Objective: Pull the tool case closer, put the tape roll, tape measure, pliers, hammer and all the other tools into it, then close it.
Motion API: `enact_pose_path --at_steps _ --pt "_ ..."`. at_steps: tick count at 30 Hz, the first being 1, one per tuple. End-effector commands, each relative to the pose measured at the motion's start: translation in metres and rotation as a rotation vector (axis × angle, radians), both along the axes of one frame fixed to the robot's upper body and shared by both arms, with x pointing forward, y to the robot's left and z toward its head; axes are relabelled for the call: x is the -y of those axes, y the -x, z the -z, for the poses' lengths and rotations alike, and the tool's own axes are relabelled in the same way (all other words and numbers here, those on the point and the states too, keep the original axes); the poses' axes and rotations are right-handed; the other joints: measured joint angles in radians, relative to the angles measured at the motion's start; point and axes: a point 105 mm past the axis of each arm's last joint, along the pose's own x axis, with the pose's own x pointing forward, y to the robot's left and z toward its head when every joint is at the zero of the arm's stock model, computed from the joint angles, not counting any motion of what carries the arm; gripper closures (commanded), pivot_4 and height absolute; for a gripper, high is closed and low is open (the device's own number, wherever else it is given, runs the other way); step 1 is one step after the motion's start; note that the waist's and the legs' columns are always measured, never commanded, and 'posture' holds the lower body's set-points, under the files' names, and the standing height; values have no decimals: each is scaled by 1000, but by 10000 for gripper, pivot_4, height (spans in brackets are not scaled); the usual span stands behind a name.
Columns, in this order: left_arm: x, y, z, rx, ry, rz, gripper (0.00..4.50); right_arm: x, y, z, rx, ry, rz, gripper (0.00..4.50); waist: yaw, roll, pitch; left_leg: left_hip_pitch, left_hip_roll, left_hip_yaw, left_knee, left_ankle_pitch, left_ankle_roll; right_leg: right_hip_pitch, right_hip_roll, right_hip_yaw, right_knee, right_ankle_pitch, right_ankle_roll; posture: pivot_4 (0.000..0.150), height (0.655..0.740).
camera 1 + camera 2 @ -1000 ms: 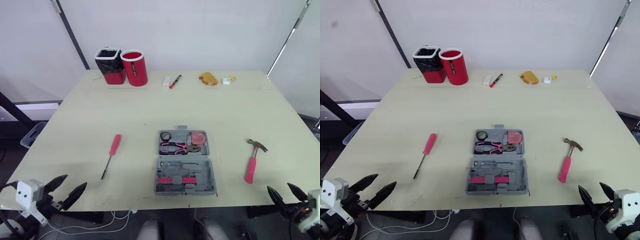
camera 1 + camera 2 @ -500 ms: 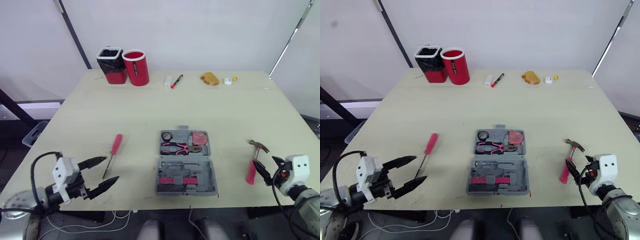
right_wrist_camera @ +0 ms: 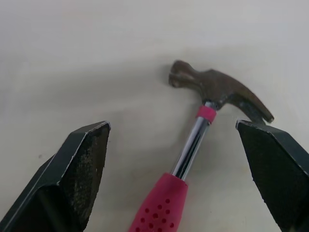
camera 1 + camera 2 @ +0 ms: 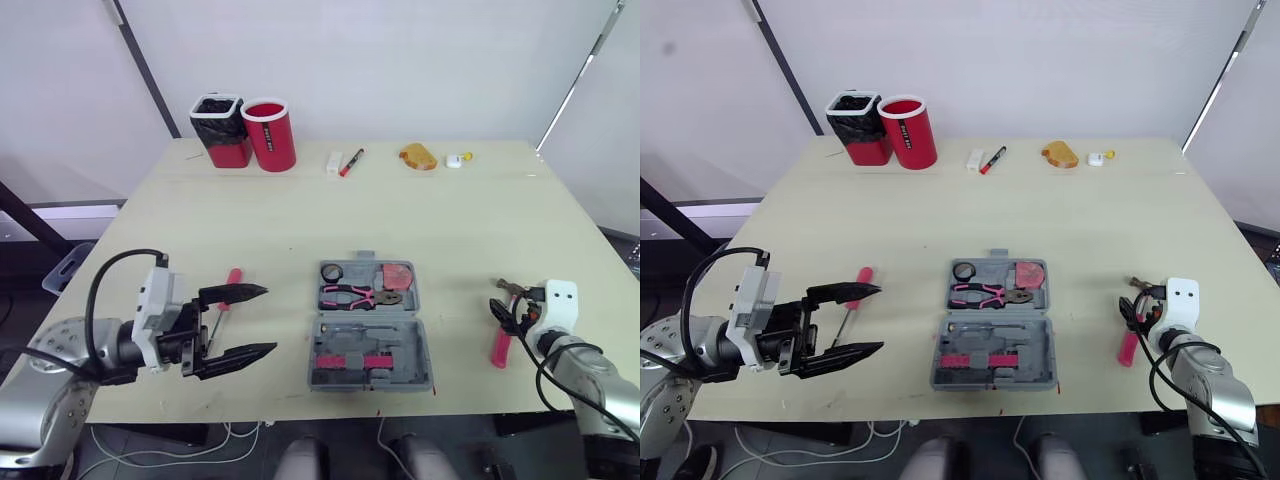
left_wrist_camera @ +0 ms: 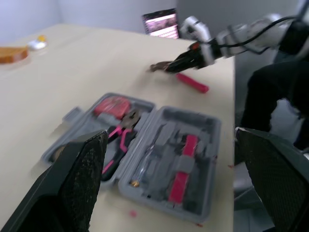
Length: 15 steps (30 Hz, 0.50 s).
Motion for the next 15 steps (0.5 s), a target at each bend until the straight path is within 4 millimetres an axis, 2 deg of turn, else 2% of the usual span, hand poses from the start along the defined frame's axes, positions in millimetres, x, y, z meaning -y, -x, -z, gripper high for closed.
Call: enact_pose_path --at_steps 1,4,8,9,10,11,12,13,15 --pt "12 7 -10 15 -8 104 0 11 -8 -4 7 23 84 1053 -1 0 0 0 0 1 0 0 0 0 0 1 0 0 0 1500 7400" --pt "17 4 -17 25 1 142 0 11 -17 -2 -11 69 88 1053 -2 1 0 0 0 1 0 0 0 0 1 1 0 0 0 1500 7400" --pt "22 -4 -19 42 -7 174 0 12 -27 4 -44 87 103 12338 -4 0 0 0 0 1 0 0 0 0 1 1 0 0 0 1500 7400" --pt "22 -5 -18 42 -8 176 0 11 -28 6 -49 89 102 18670 -5 0 0 0 0 1 0 0 0 0 1 2 0 0 0 1500 7400" --pt "23 -6 -17 41 -8 177 0 11 -28 8 -54 94 99 22642 -5 0 0 0 0 1 0 0 0 0 1 2 0 0 0 1500 7400" --pt "23 -6 -17 41 -8 178 0 11 -28 9 -57 97 97 29578 -6 0 0 0 0 0 0 0 0 0 2 2 0 0 0 1500 7400" --pt "23 -7 -16 41 -11 180 0 10 -28 9 -59 113 89 31453 -6 0 0 0 0 0 0 0 0 0 2 2 0 0 0 1500 7400" --pt "23 -7 -16 41 -11 181 0 8 -27 9 -58 129 80 36857 -7 0 0 0 0 0 0 0 0 0 2 2 0 0 0 1500 7400" --pt "22 -8 -15 41 -12 182 0 4 -26 8 -53 143 68 44603 -8 0 0 0 0 0 0 0 0 0 2 1 0 0 0 1500 7400"
